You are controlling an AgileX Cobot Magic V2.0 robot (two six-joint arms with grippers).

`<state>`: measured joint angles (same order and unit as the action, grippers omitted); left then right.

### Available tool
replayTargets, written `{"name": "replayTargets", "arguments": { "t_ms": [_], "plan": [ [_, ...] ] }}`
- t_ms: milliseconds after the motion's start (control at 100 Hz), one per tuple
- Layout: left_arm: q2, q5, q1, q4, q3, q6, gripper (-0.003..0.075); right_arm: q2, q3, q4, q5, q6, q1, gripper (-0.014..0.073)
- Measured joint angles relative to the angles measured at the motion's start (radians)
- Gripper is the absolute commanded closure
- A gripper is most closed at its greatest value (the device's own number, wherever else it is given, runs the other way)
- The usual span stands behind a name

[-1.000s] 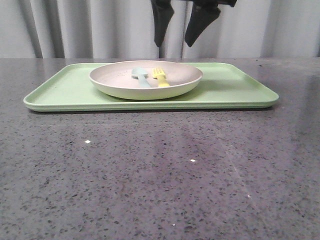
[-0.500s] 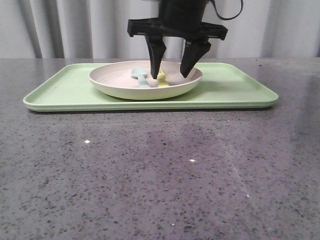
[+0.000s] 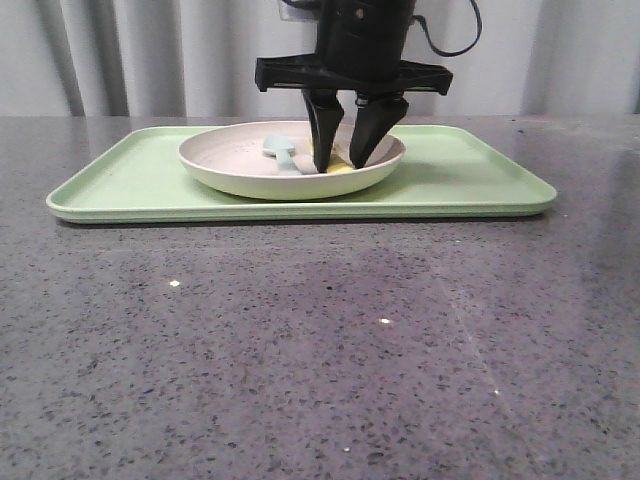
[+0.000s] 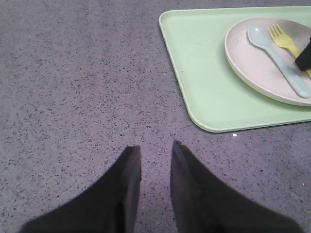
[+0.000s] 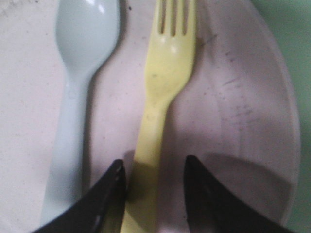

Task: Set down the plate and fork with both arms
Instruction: 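Lower the right gripper and grasp the yellow fork handle, then lift the yellow fork out of the plate with the right gripper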

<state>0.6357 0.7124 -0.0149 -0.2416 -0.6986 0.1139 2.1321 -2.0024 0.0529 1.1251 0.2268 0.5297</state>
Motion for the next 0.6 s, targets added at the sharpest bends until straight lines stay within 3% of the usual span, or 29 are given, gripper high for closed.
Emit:
{"name": "replayTargets", "arguments": {
  "t_ms": [120,220,600],
  "plan": [
    [0.000,0.000,0.000,0.000,0.000,0.000,0.0564,0.000,0.000,0.002,0.000,0.000,0.000,0.0564],
    [0.000,0.000,0.000,0.000,0.000,0.000,0.0564,0.001,0.000,0.002,0.000,0.000,0.000,0.0622],
    [0.000,0.000,0.000,0.000,0.000,0.000,0.0564,-0.013,-0.067,-0.014,0.067,0.000,0.000,0.0630]
  ]
}}
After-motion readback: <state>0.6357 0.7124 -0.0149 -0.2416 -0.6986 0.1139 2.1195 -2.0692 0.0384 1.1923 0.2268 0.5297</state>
